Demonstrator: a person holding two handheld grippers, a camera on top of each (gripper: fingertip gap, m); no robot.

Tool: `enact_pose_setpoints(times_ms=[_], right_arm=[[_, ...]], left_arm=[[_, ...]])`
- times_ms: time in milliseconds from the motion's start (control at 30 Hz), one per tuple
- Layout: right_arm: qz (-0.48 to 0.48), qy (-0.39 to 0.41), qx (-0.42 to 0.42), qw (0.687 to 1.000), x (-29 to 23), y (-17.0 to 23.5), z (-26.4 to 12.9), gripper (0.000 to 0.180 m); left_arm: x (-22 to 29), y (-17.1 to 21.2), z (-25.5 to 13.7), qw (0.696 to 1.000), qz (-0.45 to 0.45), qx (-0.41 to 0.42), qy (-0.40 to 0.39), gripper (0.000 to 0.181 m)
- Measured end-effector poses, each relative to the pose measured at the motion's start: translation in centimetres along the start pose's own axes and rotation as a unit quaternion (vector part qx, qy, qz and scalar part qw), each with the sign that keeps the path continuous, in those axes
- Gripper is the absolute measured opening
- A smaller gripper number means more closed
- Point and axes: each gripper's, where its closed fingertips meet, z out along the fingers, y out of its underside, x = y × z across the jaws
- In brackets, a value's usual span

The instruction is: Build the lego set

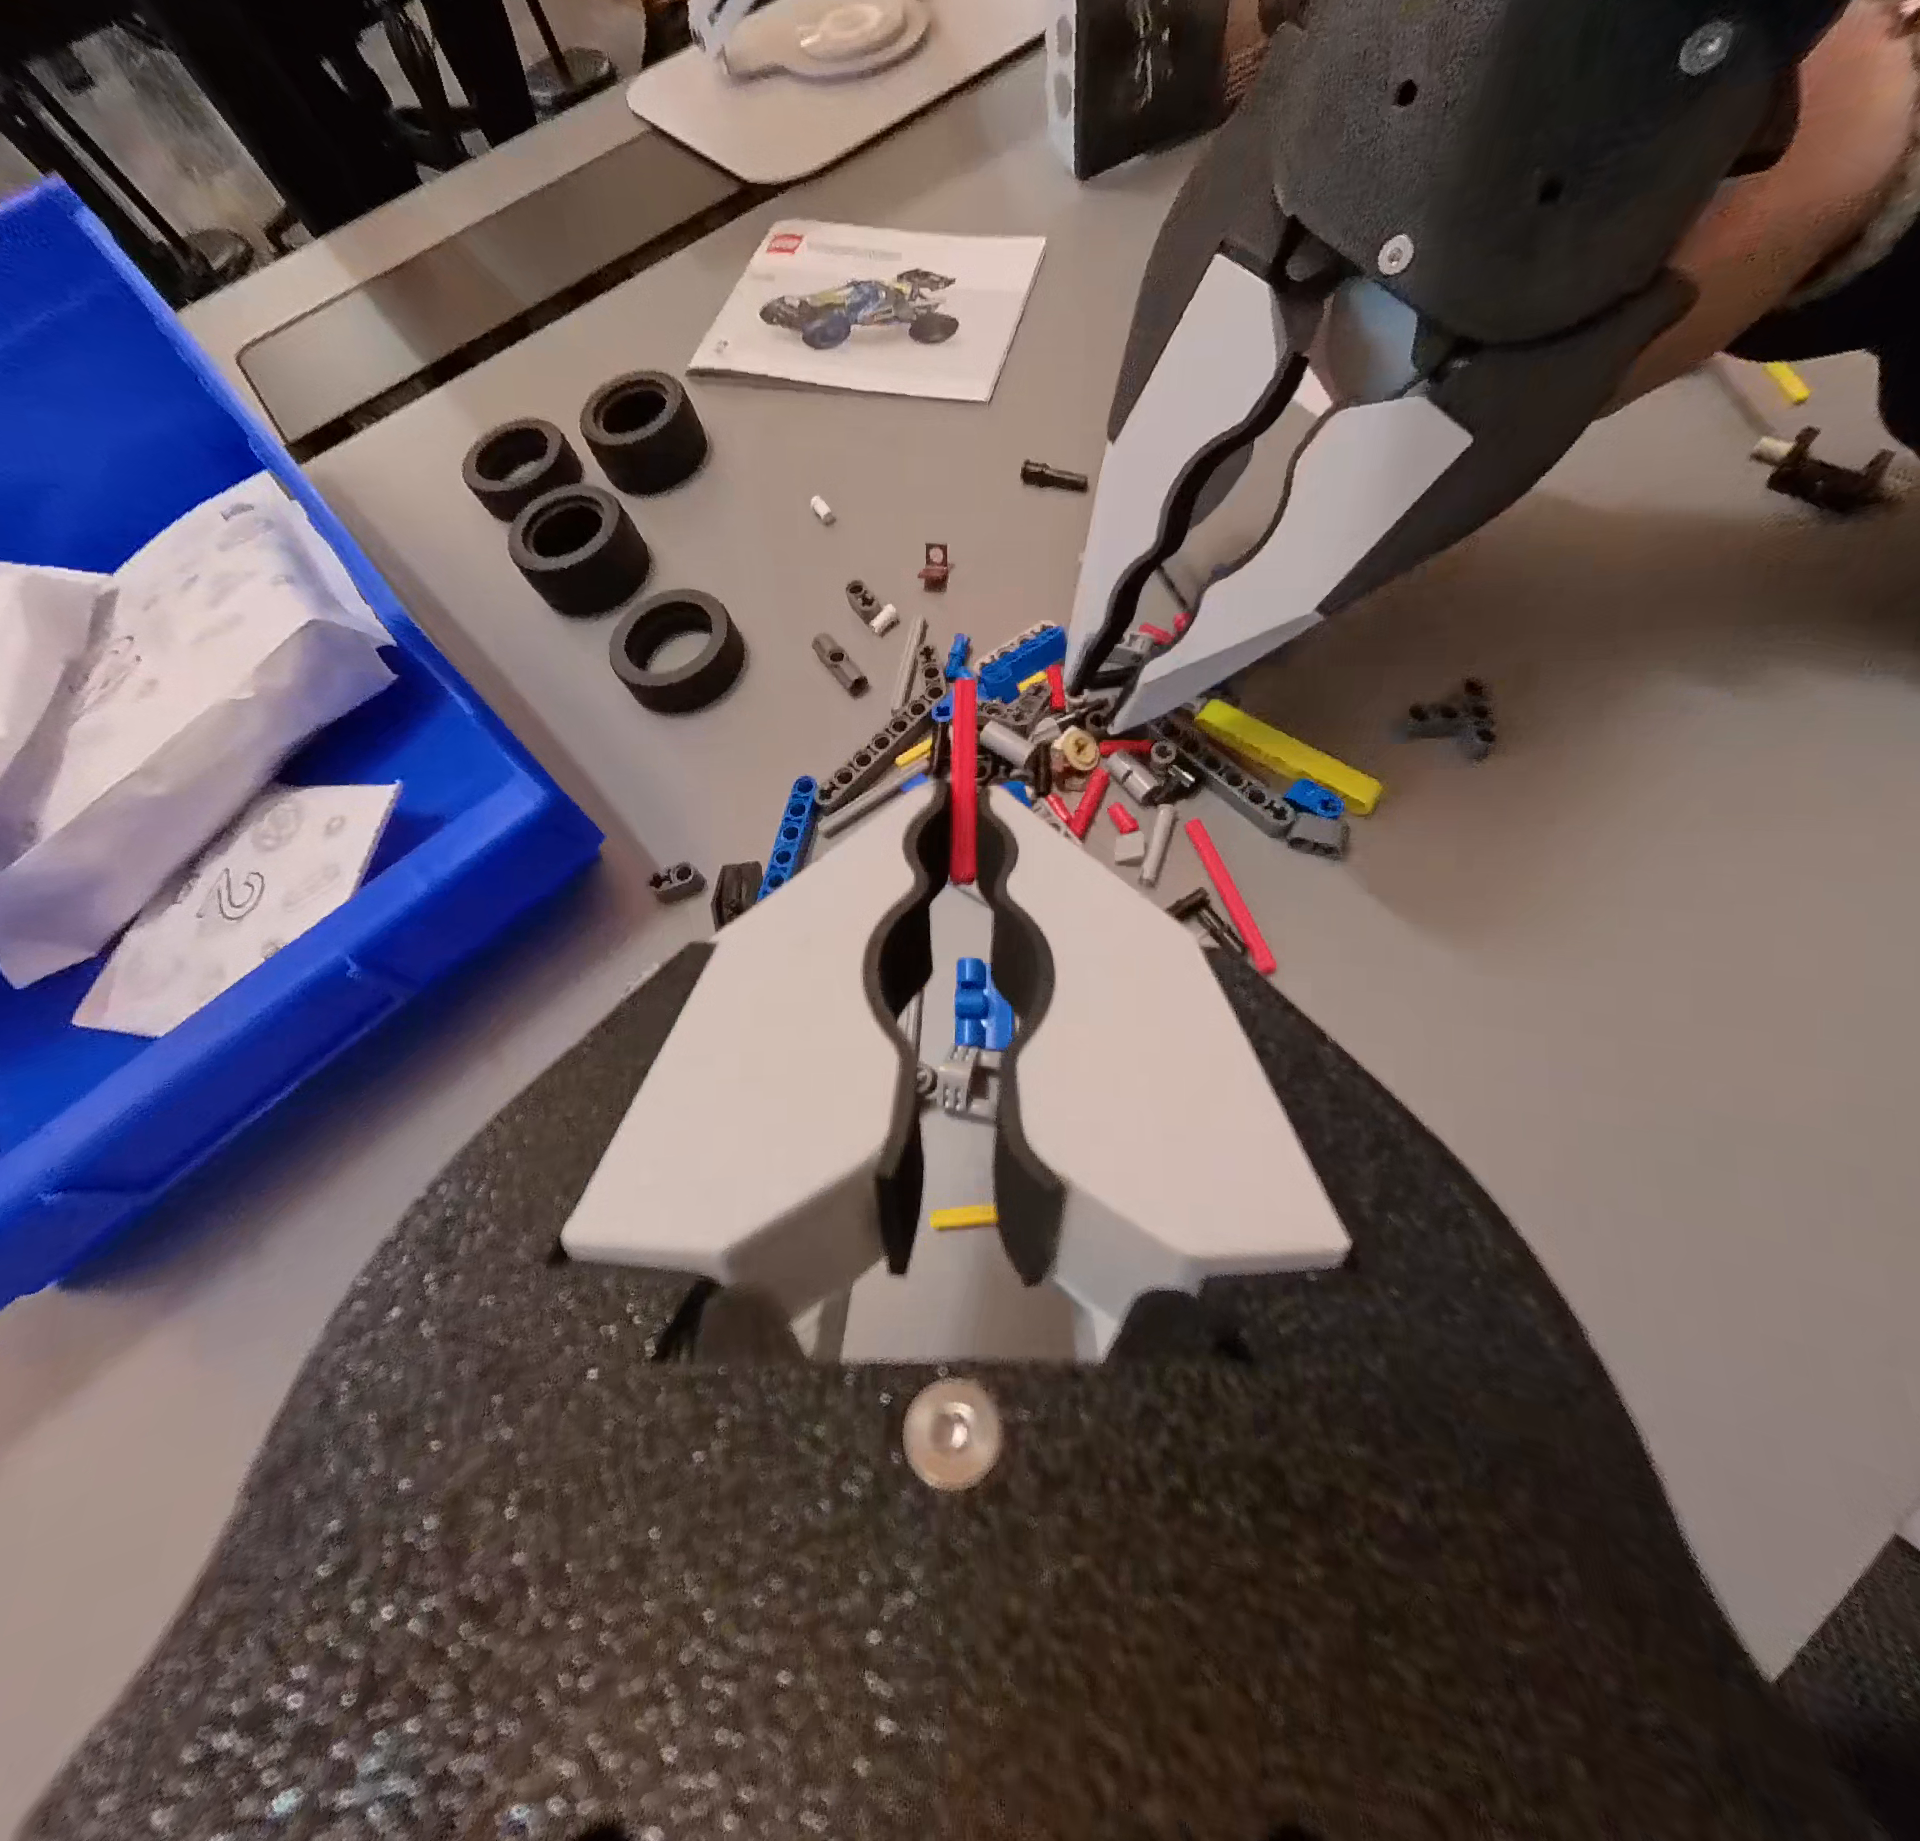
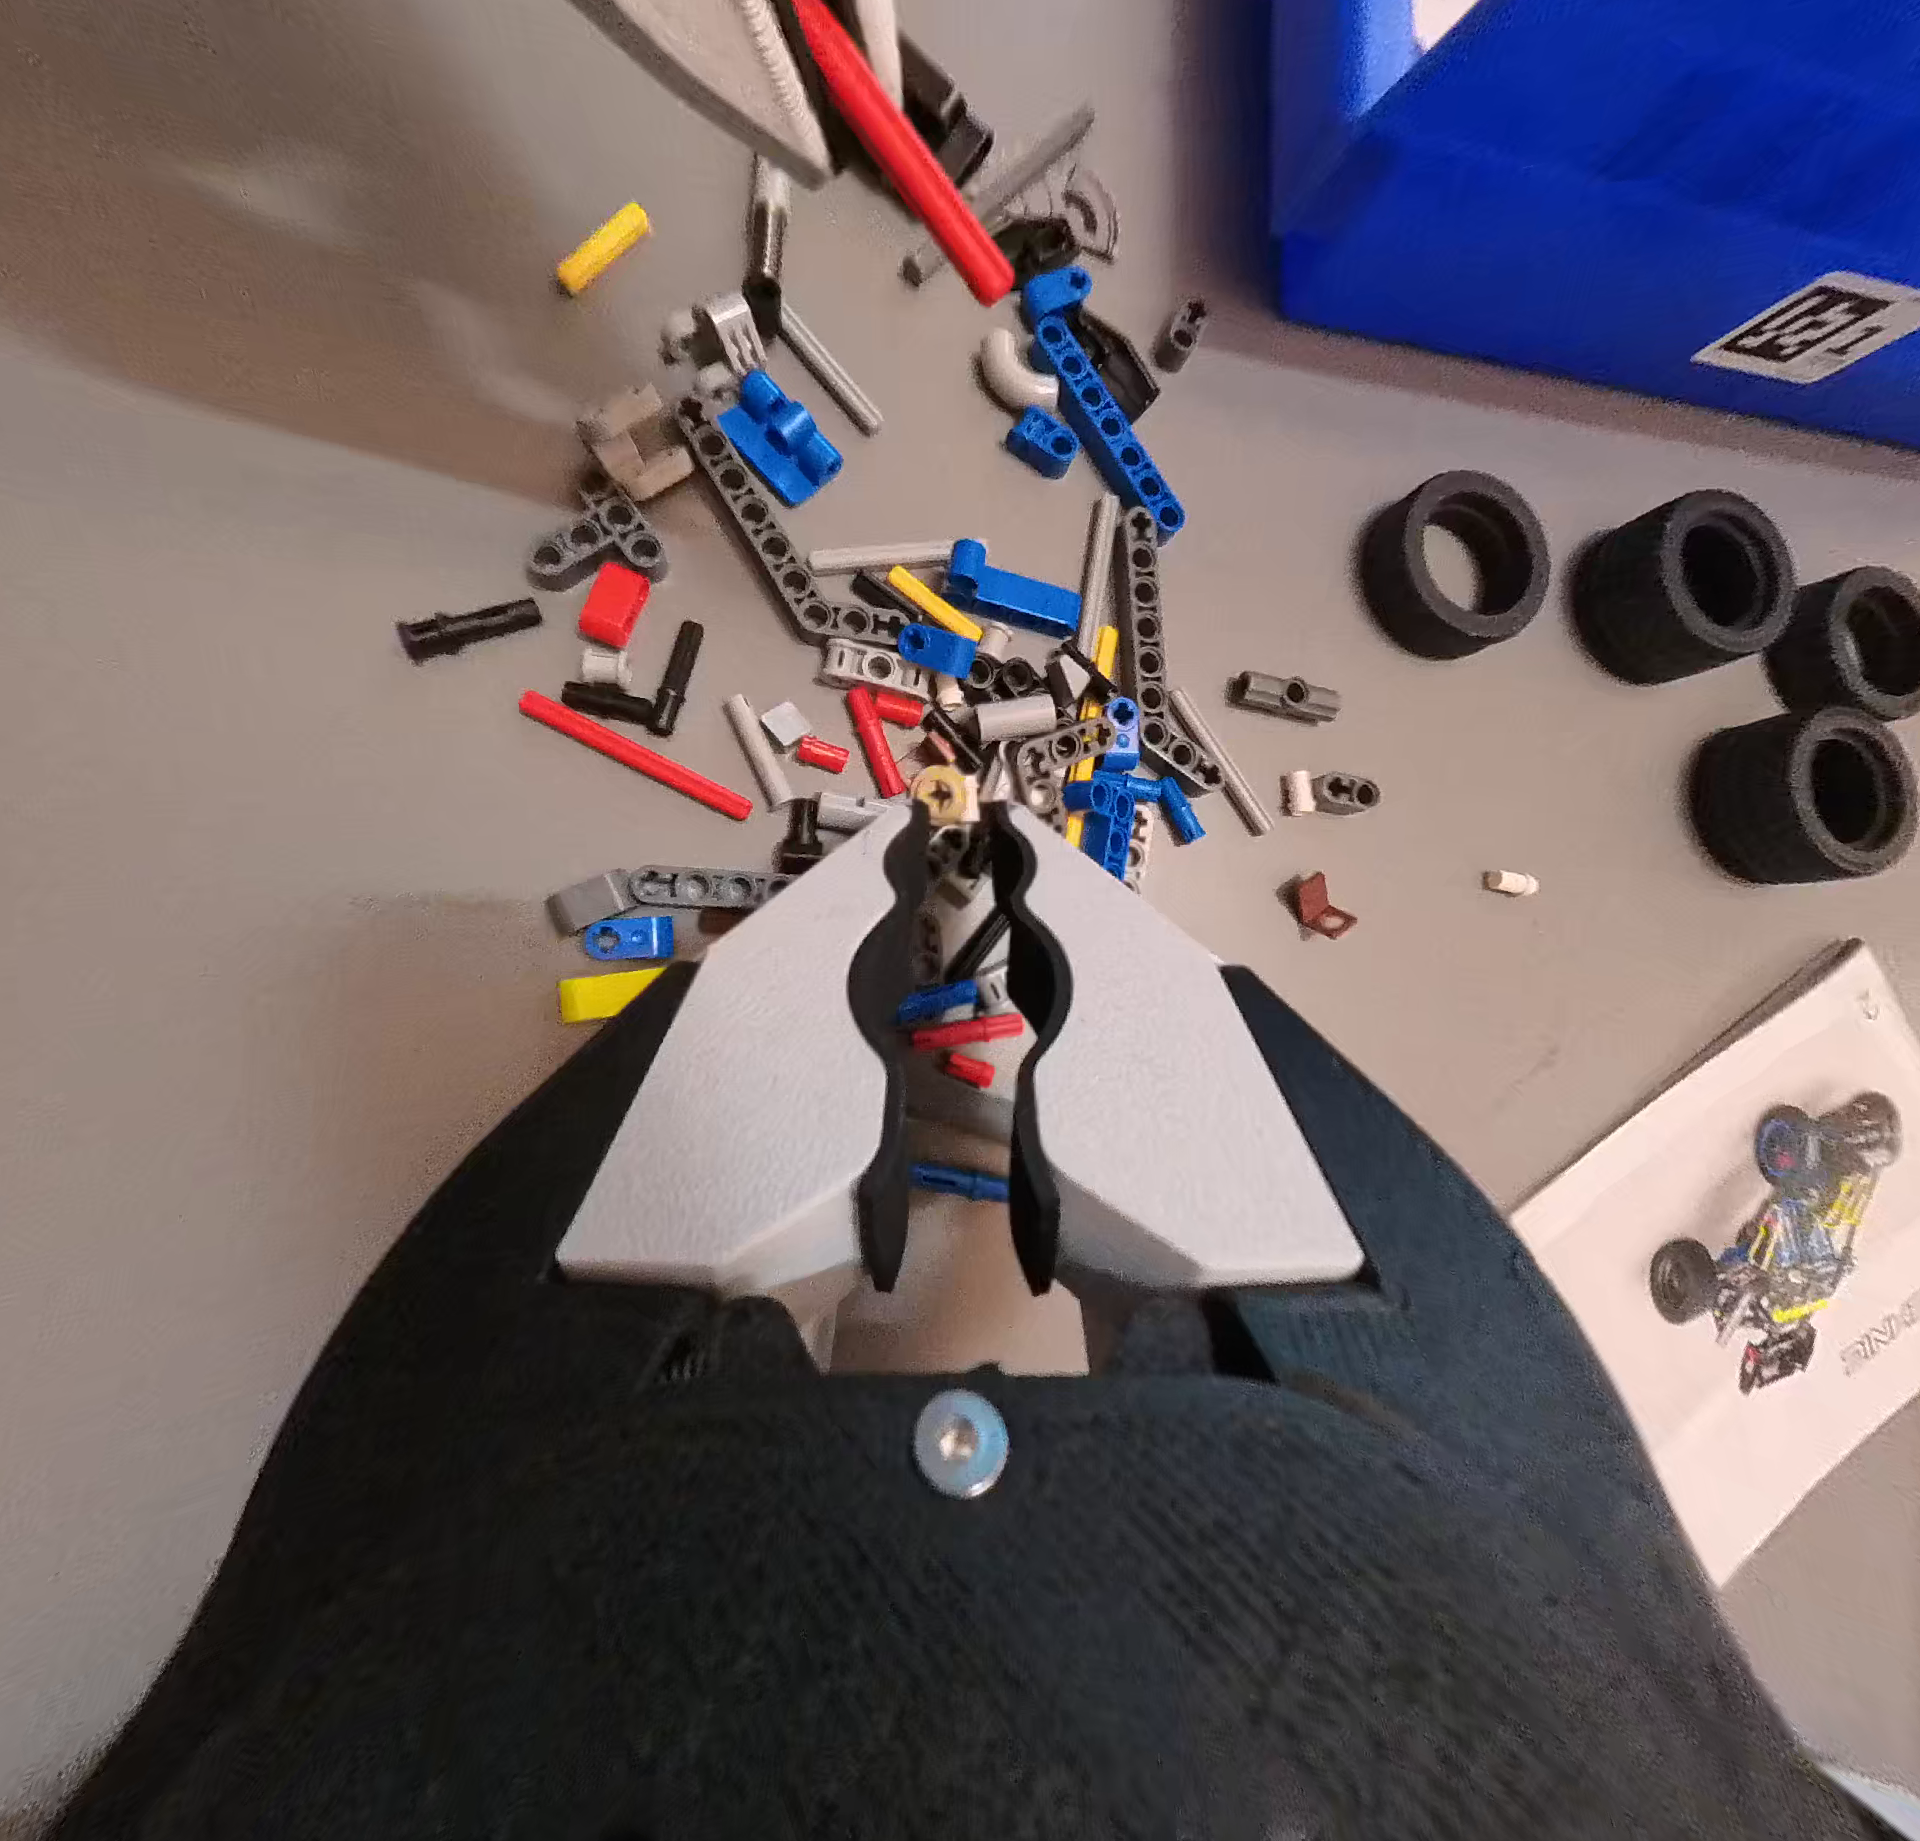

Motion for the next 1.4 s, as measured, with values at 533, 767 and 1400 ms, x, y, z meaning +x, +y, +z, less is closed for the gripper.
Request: enact_pose_setpoints(times_ms=[533, 767, 1400], right_arm=[[-0.045, -0.043, -0.038, 0.997, -0.8, 0.1, 2.0, 0.007], [-0.001, -0.049, 0.011, 0.999, -1.4, -0.5, -1.0, 0.002], [0.356, -0.021, 0.031, 0.934, -13.6, 19.4, -16.7, 0.013]], left_arm=[[-0.1, -0.1, -0.2, 0.999, -0.023, 0.032, 0.026, 0.001], [0.6, -0.5, 0.0, 0.999, -0.006, 0.023, 0.03, 0.001], [22.3, -4.8, 7.1, 0.924, 0.16, -0.019, 0.346, 0.002]])
